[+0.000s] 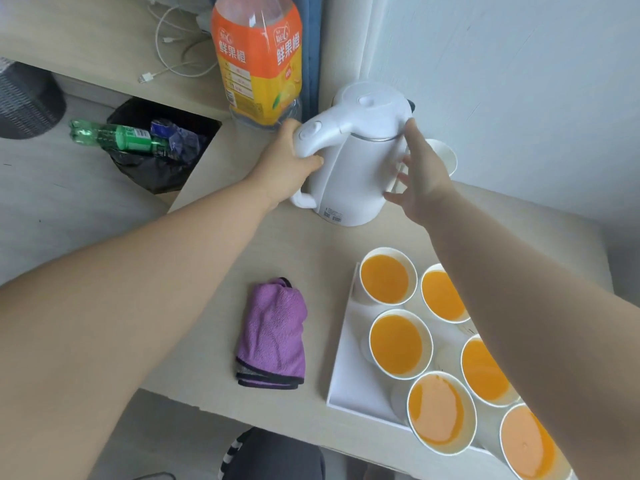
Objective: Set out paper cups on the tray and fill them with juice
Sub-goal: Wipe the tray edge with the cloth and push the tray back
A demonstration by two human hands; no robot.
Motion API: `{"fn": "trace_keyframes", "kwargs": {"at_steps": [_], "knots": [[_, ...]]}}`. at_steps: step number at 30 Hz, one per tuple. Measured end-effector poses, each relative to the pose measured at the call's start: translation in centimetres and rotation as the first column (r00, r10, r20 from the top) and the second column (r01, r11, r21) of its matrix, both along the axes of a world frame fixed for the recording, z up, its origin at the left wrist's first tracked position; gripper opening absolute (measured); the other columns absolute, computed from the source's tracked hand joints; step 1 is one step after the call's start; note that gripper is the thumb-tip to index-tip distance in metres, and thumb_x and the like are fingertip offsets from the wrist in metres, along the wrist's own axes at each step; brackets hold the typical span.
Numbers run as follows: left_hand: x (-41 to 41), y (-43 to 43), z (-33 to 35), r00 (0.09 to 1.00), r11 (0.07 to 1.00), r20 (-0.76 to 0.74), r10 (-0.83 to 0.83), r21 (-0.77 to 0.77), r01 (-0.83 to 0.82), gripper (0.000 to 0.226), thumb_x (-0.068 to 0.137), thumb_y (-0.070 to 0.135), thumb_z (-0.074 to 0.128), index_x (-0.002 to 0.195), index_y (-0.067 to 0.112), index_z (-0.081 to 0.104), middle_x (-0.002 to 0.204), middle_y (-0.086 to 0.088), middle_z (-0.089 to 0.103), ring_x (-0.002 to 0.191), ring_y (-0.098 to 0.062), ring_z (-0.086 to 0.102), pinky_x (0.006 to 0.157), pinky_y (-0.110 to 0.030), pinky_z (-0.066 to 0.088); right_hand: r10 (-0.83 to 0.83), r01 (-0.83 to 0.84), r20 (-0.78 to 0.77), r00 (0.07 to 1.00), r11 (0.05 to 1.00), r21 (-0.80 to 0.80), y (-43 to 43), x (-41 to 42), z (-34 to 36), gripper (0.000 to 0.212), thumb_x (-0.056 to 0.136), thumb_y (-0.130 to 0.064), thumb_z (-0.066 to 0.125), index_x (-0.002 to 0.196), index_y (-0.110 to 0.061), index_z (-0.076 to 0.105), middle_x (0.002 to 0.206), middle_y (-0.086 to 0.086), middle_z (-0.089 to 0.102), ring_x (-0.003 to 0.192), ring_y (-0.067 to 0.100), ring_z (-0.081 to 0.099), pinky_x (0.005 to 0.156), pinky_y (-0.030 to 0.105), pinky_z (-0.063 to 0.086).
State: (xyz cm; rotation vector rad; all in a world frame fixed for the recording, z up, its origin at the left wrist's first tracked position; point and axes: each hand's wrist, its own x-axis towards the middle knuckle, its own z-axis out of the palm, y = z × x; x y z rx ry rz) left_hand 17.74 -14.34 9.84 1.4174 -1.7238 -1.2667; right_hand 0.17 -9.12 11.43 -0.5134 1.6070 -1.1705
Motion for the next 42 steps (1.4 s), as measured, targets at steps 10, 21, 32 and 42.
{"fn": "trace_keyframes", "kwargs": {"at_steps": [10, 21, 32, 42], "knots": [[-3.0, 4.6, -0.5, 0.968, 0.947, 0.114, 0.225, -0.259, -0.189, 0.080, 0.086, 0.014, 0.061, 0.151, 0.016, 0.014, 0.151, -0.013, 0.013, 0.136, -0.031, 0.025, 0.106, -0.025, 0.021, -0.086, 0.088, -0.019, 0.996, 0.991, 0.097, -0.6, 0.6, -0.1, 0.066, 0.089, -0.059, 0.050, 0.147, -0.033, 0.030, 0.146, -0.007, 0.033, 0.128, 0.027, 0.040, 0.092, 0.050, 0.050], [-4.0, 1.3, -0.3, 0.885, 0.938, 0.391, 0.252, -0.325, -0.123, 0.089, 0.088, 0.027, 0.056, 0.152, 0.015, -0.005, 0.152, -0.009, 0.009, 0.134, -0.033, 0.019, 0.111, -0.031, 0.023, -0.093, 0.095, -0.042, 0.995, 0.994, 0.047, -1.3, 0.6, -0.2, 0.039, 0.099, -0.033, 0.043, 0.137, -0.025, 0.041, 0.119, -0.006, 0.038, 0.125, 0.026, 0.044, 0.097, 0.043, 0.046], [-0.6, 3.3, -0.3, 0.932, 0.991, 0.360, 0.047, -0.132, 0.001, 0.079, 0.093, 0.018, 0.050, 0.153, 0.020, -0.001, 0.153, -0.007, 0.008, 0.139, -0.028, 0.022, 0.111, -0.031, 0.026, -0.013, 0.016, -0.023, 1.000, 0.987, 0.161, 1.6, 2.8, 0.9, 0.047, 0.095, -0.030, 0.057, 0.138, -0.017, 0.042, 0.128, 0.003, 0.045, 0.123, 0.027, 0.046, 0.100, 0.037, 0.045], [10.6, 12.8, -6.1, 0.925, 0.959, 0.378, 0.034, 0.249, -0.137, 0.041, 0.095, 0.023, 0.044, 0.135, 0.015, 0.049, 0.140, -0.011, 0.048, 0.125, -0.030, 0.049, 0.105, -0.033, 0.039, 0.486, -0.507, -0.679, 0.551, 0.841, 0.190, 14.8, 17.1, -6.2, 0.053, 0.091, -0.027, 0.057, 0.141, -0.017, 0.041, 0.146, 0.008, 0.036, 0.134, 0.026, 0.034, 0.108, 0.027, 0.025]]}}
